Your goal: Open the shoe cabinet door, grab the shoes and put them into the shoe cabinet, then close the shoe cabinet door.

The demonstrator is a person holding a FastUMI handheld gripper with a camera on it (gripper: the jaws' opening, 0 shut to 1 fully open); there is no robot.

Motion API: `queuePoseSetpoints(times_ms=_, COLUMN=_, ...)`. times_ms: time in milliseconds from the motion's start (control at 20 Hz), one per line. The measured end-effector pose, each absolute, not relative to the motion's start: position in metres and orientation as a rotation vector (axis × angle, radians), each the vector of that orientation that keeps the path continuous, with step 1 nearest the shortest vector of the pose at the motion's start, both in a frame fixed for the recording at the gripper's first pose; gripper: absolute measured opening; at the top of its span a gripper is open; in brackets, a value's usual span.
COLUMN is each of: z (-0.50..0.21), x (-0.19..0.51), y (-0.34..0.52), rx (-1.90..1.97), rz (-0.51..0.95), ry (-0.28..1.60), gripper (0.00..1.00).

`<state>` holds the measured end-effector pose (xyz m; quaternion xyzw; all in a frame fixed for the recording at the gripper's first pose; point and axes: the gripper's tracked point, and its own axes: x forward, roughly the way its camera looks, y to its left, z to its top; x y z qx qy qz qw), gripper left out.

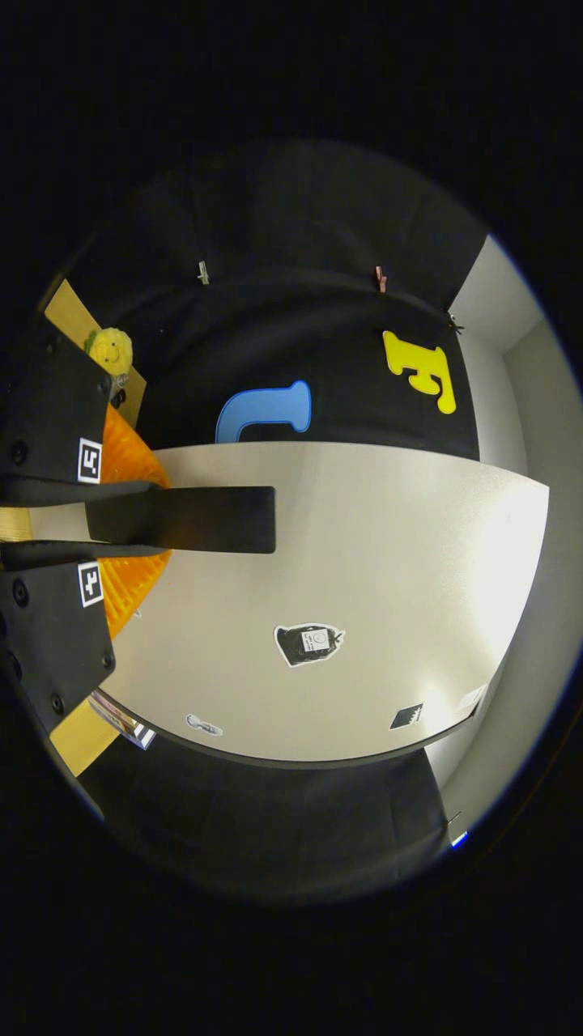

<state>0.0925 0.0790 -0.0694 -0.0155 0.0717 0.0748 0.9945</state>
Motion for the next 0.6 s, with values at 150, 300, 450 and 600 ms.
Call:
queuePoseSetpoints(times_ms=150, z=-0.069, x=0.069, y=0.062, rx=-0.022, rz=0.192, ry=0.146, gripper=0.2)
queuePoseSetpoints(times_ms=300, z=-0.066, x=0.045, y=0.042, rx=-0.021, rz=0.234, ry=0.144, gripper=0.2)
queuePoseSetpoints(times_ms=450, z=-0.063, x=0.025, y=0.021, rx=-0.013, rz=0.268, ry=0.145, gripper=0.2)
queuePoseSetpoints(times_ms=600, z=-0.059, x=0.006, y=-0.002, rx=-0.008, rz=0.287, ry=0.142, gripper=0.2)
